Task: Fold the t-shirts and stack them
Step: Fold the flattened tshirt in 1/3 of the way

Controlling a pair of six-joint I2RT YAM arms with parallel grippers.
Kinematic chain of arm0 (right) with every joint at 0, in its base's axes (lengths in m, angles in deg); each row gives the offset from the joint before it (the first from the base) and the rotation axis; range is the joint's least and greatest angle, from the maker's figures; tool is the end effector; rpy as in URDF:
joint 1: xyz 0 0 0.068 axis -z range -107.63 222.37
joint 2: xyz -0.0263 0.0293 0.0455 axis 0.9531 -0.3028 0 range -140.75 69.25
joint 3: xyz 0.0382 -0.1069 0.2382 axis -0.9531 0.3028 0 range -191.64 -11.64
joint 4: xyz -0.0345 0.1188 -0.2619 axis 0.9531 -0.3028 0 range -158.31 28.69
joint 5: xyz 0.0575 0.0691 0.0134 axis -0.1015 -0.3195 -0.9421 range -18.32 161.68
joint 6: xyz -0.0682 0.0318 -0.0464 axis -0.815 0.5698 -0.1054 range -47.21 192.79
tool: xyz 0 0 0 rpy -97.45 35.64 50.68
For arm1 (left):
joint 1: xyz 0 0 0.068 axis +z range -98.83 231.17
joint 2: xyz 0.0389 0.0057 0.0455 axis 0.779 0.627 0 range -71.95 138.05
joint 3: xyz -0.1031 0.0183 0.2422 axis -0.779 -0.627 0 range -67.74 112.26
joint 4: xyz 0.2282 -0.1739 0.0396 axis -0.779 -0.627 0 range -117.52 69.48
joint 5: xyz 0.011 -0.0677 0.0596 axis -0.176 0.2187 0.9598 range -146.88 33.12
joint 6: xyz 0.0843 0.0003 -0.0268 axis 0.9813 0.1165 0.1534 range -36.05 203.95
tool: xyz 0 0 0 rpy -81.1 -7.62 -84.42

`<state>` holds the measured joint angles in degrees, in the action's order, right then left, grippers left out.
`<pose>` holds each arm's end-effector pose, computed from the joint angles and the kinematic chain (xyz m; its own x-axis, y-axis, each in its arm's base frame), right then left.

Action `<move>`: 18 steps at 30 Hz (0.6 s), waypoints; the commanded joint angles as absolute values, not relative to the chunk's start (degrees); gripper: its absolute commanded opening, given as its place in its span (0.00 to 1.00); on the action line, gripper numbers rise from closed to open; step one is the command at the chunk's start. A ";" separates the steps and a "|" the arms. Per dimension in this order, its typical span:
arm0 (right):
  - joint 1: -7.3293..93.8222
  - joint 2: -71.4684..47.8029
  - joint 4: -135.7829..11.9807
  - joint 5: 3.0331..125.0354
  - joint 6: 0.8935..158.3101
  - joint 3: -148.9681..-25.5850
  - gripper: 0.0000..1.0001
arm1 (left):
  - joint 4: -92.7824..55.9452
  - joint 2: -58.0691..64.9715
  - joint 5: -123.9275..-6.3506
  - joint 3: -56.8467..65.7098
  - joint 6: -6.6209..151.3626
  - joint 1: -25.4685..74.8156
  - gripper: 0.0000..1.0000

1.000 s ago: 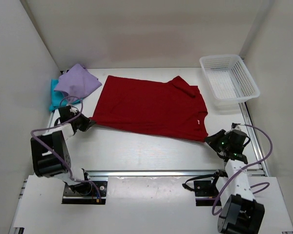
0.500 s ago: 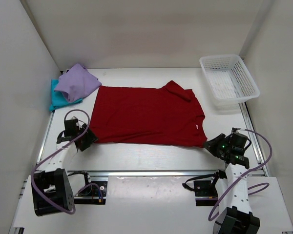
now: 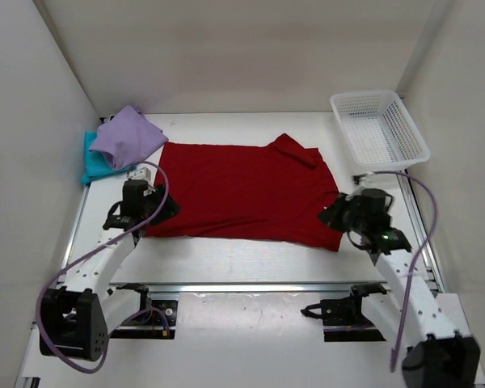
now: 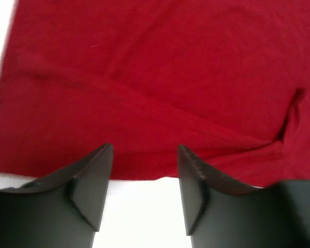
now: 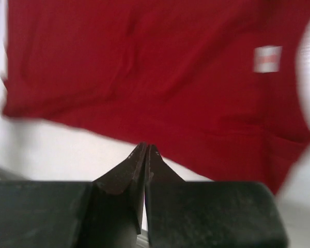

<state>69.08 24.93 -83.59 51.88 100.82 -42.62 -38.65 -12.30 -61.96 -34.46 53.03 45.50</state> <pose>0.2373 0.0405 0.2003 -0.6679 0.4044 -0.6248 -0.0170 0.8310 0.5560 0.2707 -0.0340 0.1582 -0.6813 -0.4467 -0.5799 -0.2201 0.8806 -0.4197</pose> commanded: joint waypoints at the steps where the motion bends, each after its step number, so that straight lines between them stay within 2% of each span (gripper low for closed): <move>1: 55.80 17.41 -73.11 60.42 100.74 -41.43 0.00 | -33.80 -9.21 -63.54 -36.00 53.28 46.06 0.56; 5: 52.86 2.75 -65.72 55.79 100.12 -44.77 0.00 | -28.54 -1.65 -70.31 -38.56 49.34 50.64 0.48; 9: 54.08 -6.06 -58.25 55.68 100.74 -43.55 0.00 | -22.57 2.65 -69.62 -40.22 43.36 50.64 0.47; 16: 57.86 -6.17 -56.91 51.92 101.53 -40.02 0.00 | -15.61 5.48 -74.70 -42.87 36.76 57.23 0.51; 18: 60.93 -3.02 -58.13 49.01 101.35 -42.13 0.05 | -14.72 2.60 -72.45 -40.25 35.79 54.53 0.54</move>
<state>58.26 -7.35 -60.92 52.63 101.52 -39.83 -18.37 5.17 -72.60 -41.98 38.54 55.84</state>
